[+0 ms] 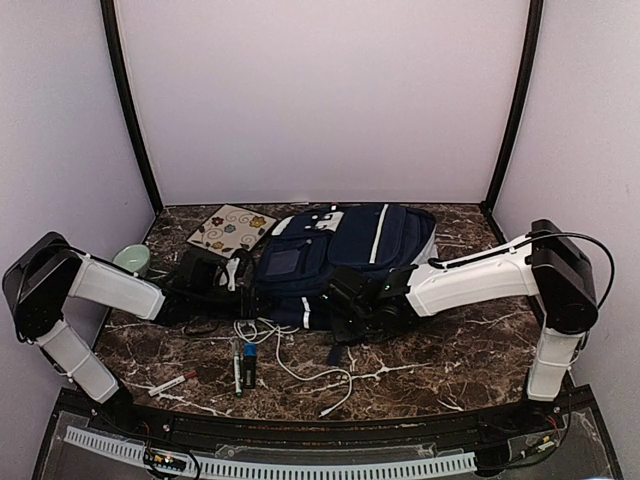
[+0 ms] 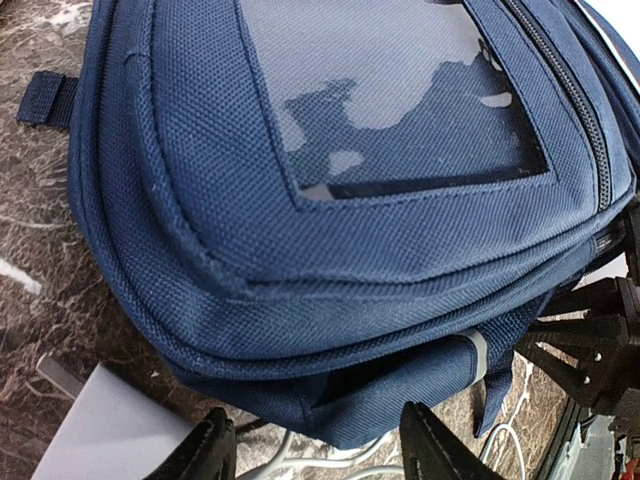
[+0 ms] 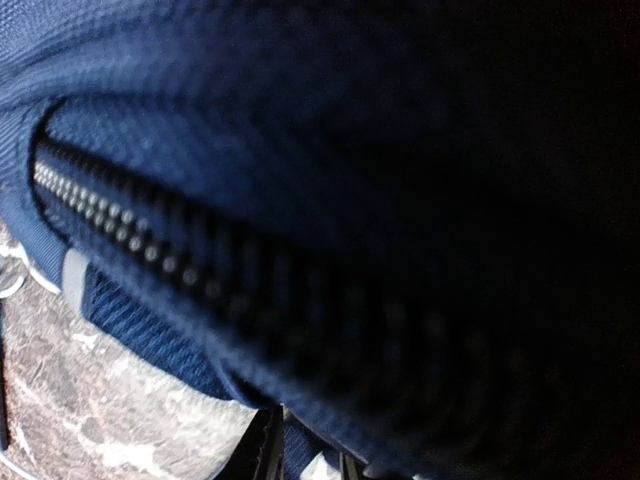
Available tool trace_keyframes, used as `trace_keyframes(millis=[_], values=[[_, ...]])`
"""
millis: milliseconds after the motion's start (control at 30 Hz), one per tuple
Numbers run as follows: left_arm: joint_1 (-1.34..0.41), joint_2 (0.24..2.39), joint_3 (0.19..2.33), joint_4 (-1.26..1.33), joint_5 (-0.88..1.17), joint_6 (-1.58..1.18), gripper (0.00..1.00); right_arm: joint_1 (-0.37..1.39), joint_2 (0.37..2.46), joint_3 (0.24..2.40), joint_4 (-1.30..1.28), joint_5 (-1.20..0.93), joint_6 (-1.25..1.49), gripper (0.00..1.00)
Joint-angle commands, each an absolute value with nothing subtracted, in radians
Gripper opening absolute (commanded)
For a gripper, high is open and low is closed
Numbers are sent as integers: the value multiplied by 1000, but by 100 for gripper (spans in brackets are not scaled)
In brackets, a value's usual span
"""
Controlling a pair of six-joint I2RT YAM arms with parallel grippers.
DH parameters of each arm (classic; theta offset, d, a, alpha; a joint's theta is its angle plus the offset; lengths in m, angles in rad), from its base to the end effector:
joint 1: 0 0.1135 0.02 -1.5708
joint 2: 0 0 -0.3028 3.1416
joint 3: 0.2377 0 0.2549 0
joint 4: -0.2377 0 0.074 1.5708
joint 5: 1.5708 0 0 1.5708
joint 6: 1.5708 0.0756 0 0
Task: Pack the student bag
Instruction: Pick up the largest pocket of the bag from the student bag.
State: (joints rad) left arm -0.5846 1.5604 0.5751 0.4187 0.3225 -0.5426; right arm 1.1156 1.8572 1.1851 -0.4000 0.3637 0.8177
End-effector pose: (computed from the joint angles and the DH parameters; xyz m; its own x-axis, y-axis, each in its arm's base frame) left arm 0.2592 -0.2003 0.1648 -0.7688 -0.0785 -0.6347 0.4081 0.7039 -0.5814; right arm 0.2026 0.3528 0.1697 -0.8219 -0.1282 -0.5550 -0.2412 0.9610 0.1353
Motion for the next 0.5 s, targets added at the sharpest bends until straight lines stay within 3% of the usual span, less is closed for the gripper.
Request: trace_keyframes(millis=[0, 467], values=[[-584, 1590, 589, 441, 358, -536, 60, 1033, 1850, 1198, -348, 394, 771, 20], [-609, 1720, 605, 613, 464, -610, 68, 985, 1896, 1238, -302, 330, 711, 17]])
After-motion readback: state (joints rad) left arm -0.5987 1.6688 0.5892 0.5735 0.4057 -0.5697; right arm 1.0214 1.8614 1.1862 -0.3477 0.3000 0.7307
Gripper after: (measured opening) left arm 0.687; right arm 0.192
